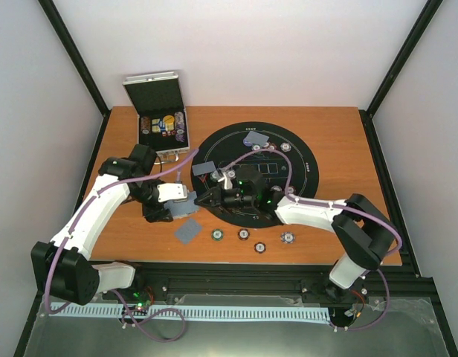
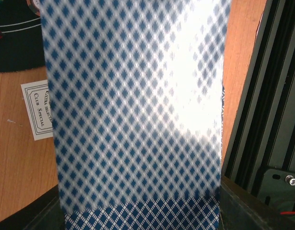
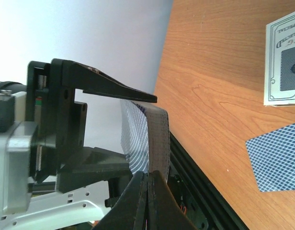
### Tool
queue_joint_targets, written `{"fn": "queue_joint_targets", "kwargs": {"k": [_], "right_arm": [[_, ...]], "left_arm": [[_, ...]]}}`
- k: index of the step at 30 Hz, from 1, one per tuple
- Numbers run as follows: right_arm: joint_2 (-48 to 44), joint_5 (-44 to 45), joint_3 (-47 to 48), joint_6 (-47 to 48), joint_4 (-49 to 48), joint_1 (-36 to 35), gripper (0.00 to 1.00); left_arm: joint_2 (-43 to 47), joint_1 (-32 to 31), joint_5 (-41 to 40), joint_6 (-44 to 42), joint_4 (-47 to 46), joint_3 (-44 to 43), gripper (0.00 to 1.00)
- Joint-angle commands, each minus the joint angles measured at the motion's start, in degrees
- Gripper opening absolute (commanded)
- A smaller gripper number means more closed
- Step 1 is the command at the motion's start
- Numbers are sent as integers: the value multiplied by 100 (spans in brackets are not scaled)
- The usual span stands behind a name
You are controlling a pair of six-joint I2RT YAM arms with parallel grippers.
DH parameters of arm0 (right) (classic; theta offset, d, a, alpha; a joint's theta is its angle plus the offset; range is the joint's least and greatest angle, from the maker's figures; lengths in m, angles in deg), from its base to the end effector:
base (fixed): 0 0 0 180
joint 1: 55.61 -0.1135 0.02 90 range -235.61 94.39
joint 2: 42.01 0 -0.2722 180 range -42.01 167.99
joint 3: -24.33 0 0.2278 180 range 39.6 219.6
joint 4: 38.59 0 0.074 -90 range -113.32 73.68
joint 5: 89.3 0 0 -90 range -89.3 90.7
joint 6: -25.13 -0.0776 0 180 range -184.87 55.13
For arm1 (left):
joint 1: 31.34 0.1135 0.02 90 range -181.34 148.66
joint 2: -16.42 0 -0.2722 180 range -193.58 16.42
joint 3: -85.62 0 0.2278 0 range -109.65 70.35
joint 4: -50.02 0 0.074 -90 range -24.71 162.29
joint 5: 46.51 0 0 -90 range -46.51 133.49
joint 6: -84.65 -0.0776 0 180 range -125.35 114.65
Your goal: Distribute texas hold em gaming equipment
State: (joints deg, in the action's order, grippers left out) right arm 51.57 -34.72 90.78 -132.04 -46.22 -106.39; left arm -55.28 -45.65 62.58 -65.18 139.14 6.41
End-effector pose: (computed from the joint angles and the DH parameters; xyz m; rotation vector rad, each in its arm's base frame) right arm 0.1985 0.3144 0.2355 -0.1892 2.3914 1.8023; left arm 0.1700 -0.0695 0.2560 1.7502 2.2582 -0.3619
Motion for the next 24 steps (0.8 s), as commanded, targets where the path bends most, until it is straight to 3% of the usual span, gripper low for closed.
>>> {"fn": "queue_joint_targets", "kwargs": {"k": [1,7,17,24], "right_arm": [[-475,-37,-256,24,-10,304,3],[-1261,-137,-847,424,692,1028,3],[-2346,-210,-1861,1919,2906,3345,3],[-2077,-272,-2061,2028,2822,3654,3]], "left_arm": [[121,2,-66,-120,76,-4,1],[117,6,-89,-132,81,-28,1],[87,7,-51,-139,85,-37,1],[77,7,-66,-125,127,-66,1]]}}
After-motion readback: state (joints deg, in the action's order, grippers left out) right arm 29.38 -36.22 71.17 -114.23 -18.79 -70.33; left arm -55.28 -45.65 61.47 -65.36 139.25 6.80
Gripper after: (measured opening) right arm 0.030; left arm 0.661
